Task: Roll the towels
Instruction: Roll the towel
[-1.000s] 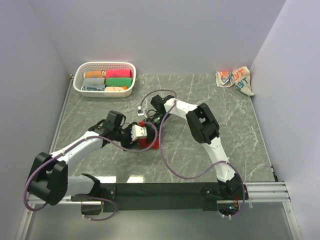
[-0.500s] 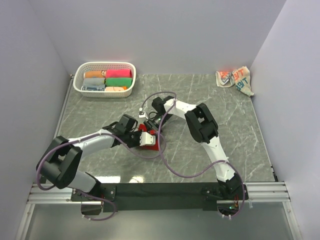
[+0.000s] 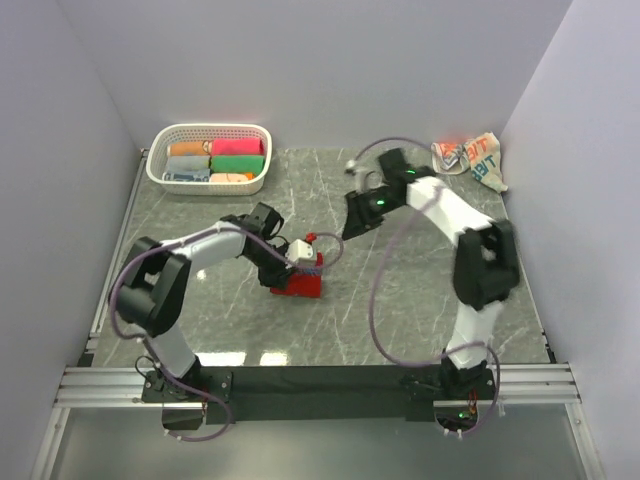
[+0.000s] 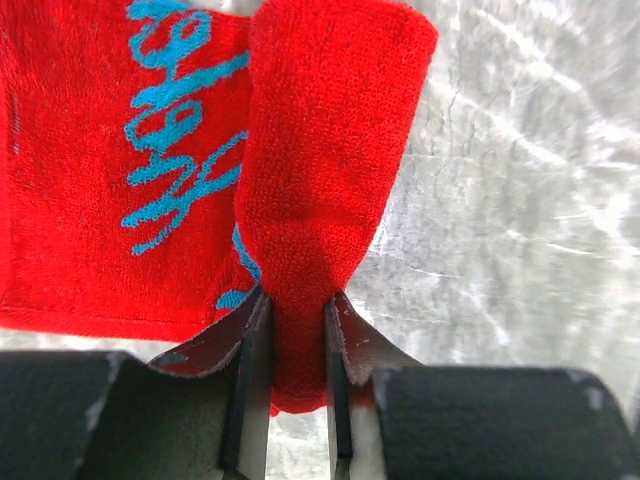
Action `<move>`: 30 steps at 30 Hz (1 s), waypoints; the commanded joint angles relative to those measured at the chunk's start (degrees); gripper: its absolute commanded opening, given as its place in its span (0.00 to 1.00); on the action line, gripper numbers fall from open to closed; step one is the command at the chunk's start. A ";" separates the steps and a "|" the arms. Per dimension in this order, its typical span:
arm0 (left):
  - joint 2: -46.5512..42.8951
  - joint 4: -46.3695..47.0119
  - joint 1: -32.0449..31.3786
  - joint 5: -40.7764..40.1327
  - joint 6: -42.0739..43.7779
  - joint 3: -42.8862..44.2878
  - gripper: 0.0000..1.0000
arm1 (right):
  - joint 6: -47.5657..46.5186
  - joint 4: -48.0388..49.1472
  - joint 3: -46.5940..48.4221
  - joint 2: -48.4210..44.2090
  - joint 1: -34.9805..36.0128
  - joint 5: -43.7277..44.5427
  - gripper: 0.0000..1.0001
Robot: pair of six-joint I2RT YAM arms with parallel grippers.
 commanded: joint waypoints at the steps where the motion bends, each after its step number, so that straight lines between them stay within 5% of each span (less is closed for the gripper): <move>1: 10.48 -18.42 2.50 4.85 -3.00 4.43 0.15 | 2.17 12.48 -10.40 -14.92 -3.45 4.31 0.47; 5: 19.90 -27.02 5.23 7.84 -3.09 14.44 0.14 | 0.50 16.75 -17.92 -27.85 -2.84 5.72 0.39; 11: 32.65 -35.99 8.40 9.86 -1.51 30.52 0.16 | -8.90 13.41 -22.67 -31.22 6.26 13.44 0.26; 16: 37.58 -37.94 9.54 10.13 -0.98 35.64 0.19 | -12.16 18.49 -23.38 -27.27 17.53 22.93 0.47; 19: 38.64 -37.07 9.81 9.61 -1.42 36.53 0.22 | -14.79 26.48 -24.69 -23.66 23.42 29.61 0.75; 30: 39.26 -35.31 10.07 7.32 -2.39 36.97 0.27 | -26.21 40.56 -25.93 -10.92 32.49 39.55 0.73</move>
